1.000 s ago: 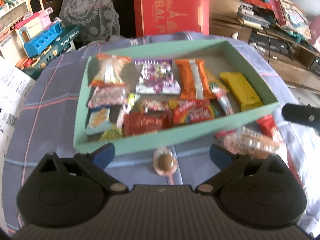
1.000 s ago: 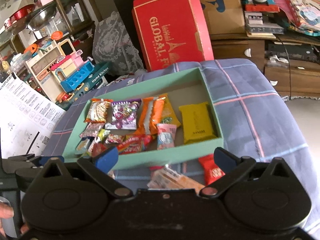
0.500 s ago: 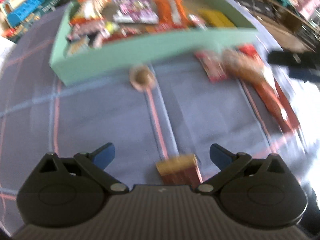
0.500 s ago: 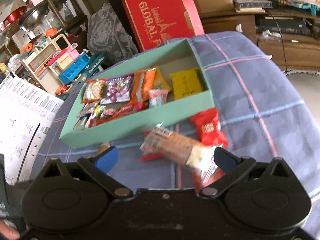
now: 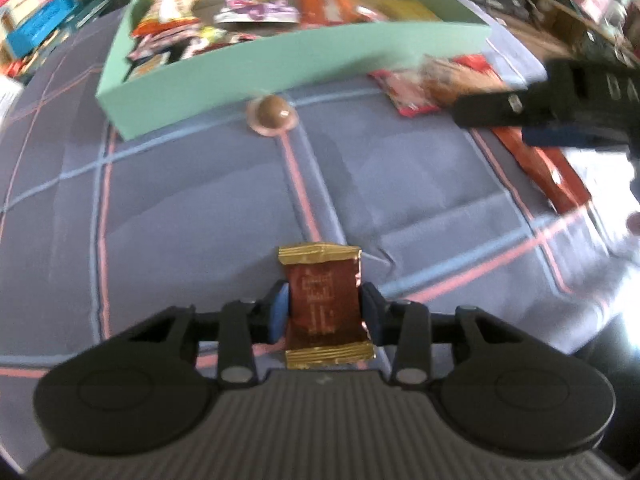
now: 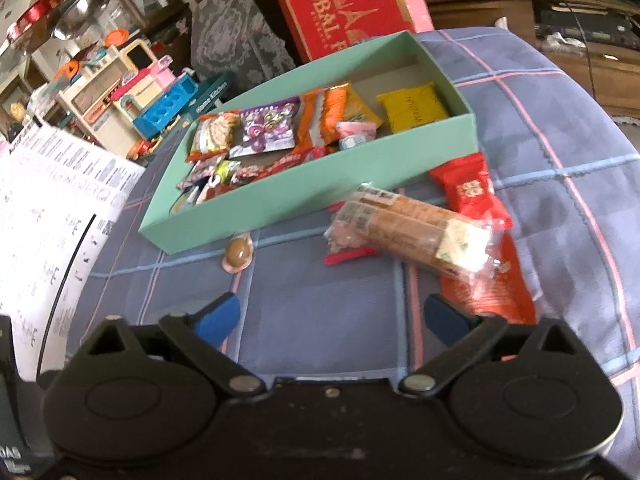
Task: Organize snacks
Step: 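Grasp the brown chocolate square with the left tool while the right tool grasps the lollipop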
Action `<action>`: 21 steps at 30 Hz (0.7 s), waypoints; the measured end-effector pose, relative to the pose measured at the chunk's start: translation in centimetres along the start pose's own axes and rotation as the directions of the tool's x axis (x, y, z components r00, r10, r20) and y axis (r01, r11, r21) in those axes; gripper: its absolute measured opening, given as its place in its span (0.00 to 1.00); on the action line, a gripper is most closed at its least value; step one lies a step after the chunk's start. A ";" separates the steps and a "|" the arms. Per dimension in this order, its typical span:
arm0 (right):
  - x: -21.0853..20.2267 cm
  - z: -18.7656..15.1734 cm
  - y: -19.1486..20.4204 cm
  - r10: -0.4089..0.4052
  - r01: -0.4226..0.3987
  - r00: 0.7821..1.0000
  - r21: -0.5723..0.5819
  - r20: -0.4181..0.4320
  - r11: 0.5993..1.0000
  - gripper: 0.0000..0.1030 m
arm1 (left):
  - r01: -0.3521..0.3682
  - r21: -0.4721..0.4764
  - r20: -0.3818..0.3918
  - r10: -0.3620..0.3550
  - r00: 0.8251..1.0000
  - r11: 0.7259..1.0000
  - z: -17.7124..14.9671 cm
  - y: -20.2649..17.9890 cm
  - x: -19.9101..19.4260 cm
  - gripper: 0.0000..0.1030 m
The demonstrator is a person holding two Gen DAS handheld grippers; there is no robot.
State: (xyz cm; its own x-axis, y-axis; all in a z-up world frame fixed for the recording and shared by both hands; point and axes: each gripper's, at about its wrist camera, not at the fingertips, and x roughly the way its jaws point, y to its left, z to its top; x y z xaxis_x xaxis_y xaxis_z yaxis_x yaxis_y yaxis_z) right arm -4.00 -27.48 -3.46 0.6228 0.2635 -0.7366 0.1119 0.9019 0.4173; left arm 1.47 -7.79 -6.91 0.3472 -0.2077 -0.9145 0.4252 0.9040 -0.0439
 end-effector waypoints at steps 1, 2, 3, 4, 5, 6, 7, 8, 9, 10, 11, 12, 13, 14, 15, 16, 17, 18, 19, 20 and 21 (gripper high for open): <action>0.2 0.1 0.3 0.001 -0.001 1.000 -0.009 -0.004 1.000 0.90 | -0.007 -0.016 0.011 0.007 1.000 1.000 0.2 0.5 0.1 0.37; 0.4 0.2 0.7 0.003 -0.003 1.000 -0.016 -0.008 1.000 0.88 | -0.021 -0.032 0.021 0.022 1.000 0.999 0.4 1.1 0.2 0.37; 0.7 0.4 1.0 0.007 -0.007 1.000 -0.023 -0.014 1.000 0.85 | -0.028 -0.048 0.028 0.029 0.999 0.998 0.6 1.7 0.2 0.36; 1.1 0.5 1.4 0.011 -0.012 1.000 -0.028 -0.021 1.000 0.83 | -0.026 -0.065 0.036 0.028 0.999 0.998 1.0 2.5 0.3 0.36; 1.6 0.7 1.9 0.016 -0.017 1.000 -0.033 -0.027 0.999 0.83 | -0.026 -0.086 0.046 0.030 0.998 0.996 1.4 3.2 0.3 0.36; 2.0 1.0 2.3 0.020 -0.021 0.999 -0.040 -0.031 0.999 0.82 | -0.031 -0.104 0.055 0.037 0.998 0.994 1.8 4.0 0.4 0.36; 2.5 1.2 2.8 0.021 -0.023 0.999 -0.048 -0.035 0.999 0.80 | -0.035 -0.122 0.062 0.042 0.997 0.992 2.2 4.7 0.5 0.36; 3.1 1.5 3.4 0.024 -0.026 0.999 -0.056 -0.039 0.998 0.80 | -0.033 -0.140 0.069 0.043 0.997 0.990 2.6 5.5 0.6 0.36; 3.6 1.8 4.0 0.029 -0.031 0.999 -0.064 -0.044 0.997 0.80 | -0.027 -0.158 0.076 0.039 0.996 0.987 3.0 6.3 0.6 0.36; 4.1 2.1 4.5 0.034 -0.038 0.998 -0.072 -0.050 0.997 0.80 | -0.023 -0.169 0.084 0.038 0.996 0.985 3.3 6.9 0.7 0.36; 4.7 2.4 5.2 0.038 -0.043 0.998 -0.081 -0.055 0.996 0.80 | -0.023 -0.178 0.091 0.040 0.995 0.984 3.5 7.5 0.7 0.36; 5.3 2.7 5.7 0.040 -0.046 0.997 -0.089 -0.062 0.995 0.80 | -0.024 -0.185 0.096 0.042 0.995 0.982 3.8 8.1 0.7 0.36; 5.9 3.0 6.2 0.041 -0.048 0.997 -0.095 -0.069 0.994 0.80 | -0.024 -0.192 0.098 0.043 0.994 0.981 4.0 8.7 0.8 0.36; 6.7 3.3 6.8 0.041 -0.049 0.996 -0.099 -0.077 0.994 0.80 | -0.024 -0.198 0.100 0.045 0.994 0.980 4.2 9.3 1.1 0.36; 7.2 3.4 7.2 0.039 -0.048 0.996 -0.104 -0.082 0.993 0.79 | -0.027 -0.205 0.101 0.048 0.994 0.978 4.4 9.9 1.3 0.37; 7.9 3.7 7.7 0.034 -0.043 0.996 -0.109 -0.087 0.993 0.76 | -0.029 -0.210 0.101 0.051 0.994 0.977 4.5 10.3 1.5 0.37; 8.6 3.9 8.2 0.027 -0.038 0.995 -0.119 -0.091 0.992 0.72 | -0.029 -0.218 0.101 0.052 0.993 0.975 4.6 10.9 1.6 0.37; 9.1 4.0 8.5 0.025 -0.037 0.995 -0.126 -0.097 0.991 0.66 | -0.027 -0.228 0.100 0.051 0.994 0.973 4.7 11.4 1.9 0.37; 9.6 4.1 8.8 0.022 -0.036 0.994 -0.132 -0.103 0.991 0.64 | -0.023 -0.240 0.098 0.048 0.994 0.971 4.7 11.9 2.1 0.37; 10.1 4.3 9.1 0.018 -0.034 0.994 -0.141 -0.108 0.989 0.64 | -0.020 -0.251 0.098 0.046 0.994 0.968 4.7 12.4 2.3 0.37; 10.6 4.4 9.6 0.012 -0.029 0.994 -0.155 -0.109 0.988 0.60 | -0.011 -0.258 0.108 0.040 0.993 0.966 4.7 12.7 2.3 0.37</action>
State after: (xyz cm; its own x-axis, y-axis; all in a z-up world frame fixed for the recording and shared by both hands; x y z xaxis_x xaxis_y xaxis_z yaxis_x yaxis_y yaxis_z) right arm 7.05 -17.55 -4.98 0.5360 0.3100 -0.7852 -0.0270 0.9360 0.3511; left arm 11.58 1.50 -7.68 0.4520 -0.2102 -0.8669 0.1910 0.9721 -0.1361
